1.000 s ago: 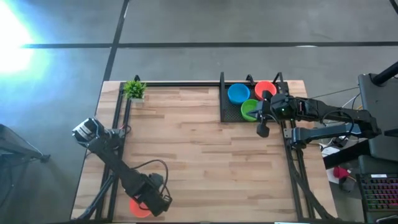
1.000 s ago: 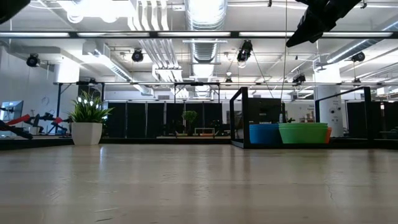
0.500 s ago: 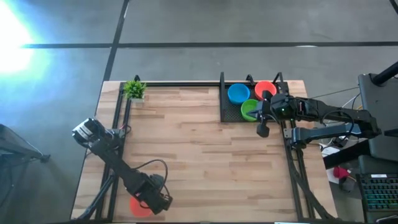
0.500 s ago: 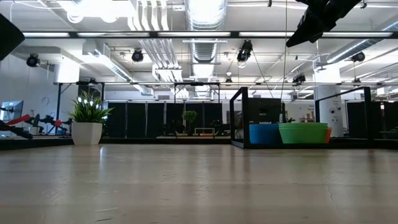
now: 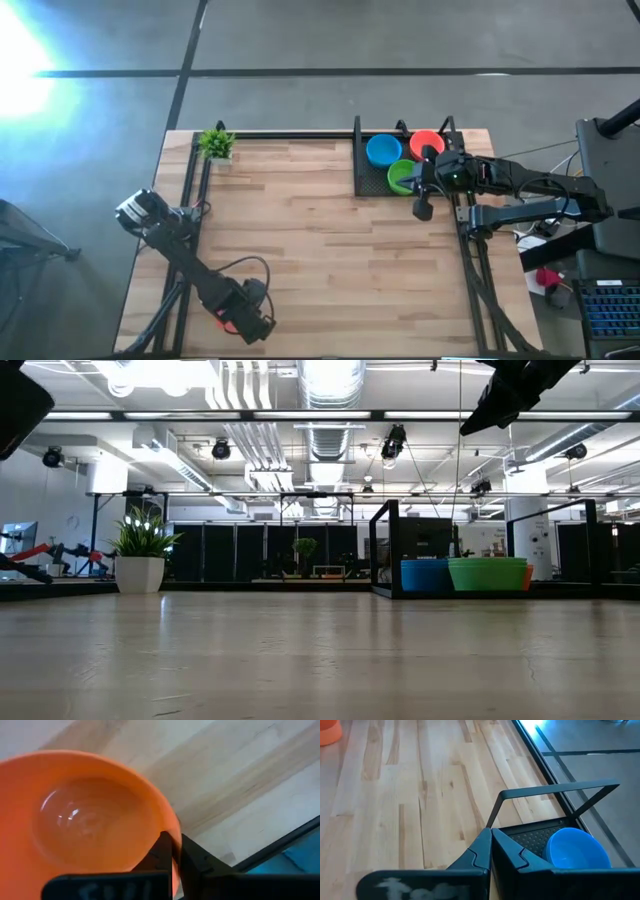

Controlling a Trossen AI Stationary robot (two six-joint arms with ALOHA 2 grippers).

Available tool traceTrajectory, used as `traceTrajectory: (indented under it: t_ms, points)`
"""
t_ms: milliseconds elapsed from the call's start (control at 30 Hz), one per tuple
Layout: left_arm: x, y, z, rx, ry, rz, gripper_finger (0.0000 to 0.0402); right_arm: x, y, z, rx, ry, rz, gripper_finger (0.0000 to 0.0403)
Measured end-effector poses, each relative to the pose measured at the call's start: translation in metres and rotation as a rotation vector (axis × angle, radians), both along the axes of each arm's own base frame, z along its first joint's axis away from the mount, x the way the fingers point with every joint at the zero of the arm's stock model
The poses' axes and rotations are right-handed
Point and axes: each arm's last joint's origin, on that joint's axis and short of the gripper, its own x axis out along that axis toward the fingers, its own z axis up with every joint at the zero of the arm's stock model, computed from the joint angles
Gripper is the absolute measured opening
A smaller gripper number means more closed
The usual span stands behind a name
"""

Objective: Pick & Place Mini bowls
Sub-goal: Stack the orange bowl on top of the orange bowls on the shelf

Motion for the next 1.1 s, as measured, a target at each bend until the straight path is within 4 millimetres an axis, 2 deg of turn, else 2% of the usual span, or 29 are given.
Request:
traceTrajectory:
  t_ms: [167, 333, 567, 900, 1100]
  points:
    - [0.005, 0.008, 0.013, 0.127, -0.019, -0.051, 0.0002, 0.002, 0.000, 0.003, -0.008, -0.034, 0.002, 0.0008]
    - [0.015, 0.021, 0.036, 0.288, -0.035, -0.125, 0.0000, 0.006, -0.001, 0.009, -0.031, -0.101, 0.010, 0.0008]
    - [0.041, 0.042, 0.066, 0.550, -0.203, -0.329, 0.0000, 0.007, -0.001, 0.009, -0.062, -0.105, 0.029, 0.0008]
    - [0.079, 0.092, 0.089, 1.043, -0.244, -0.669, 0.0000, 0.008, -0.001, 0.006, -0.061, -0.109, 0.028, 0.0008]
    - [0.108, 0.122, 0.098, 1.281, -0.227, -0.854, 0.0000, 0.017, -0.003, 0.007, -0.108, -0.249, 0.037, 0.0008]
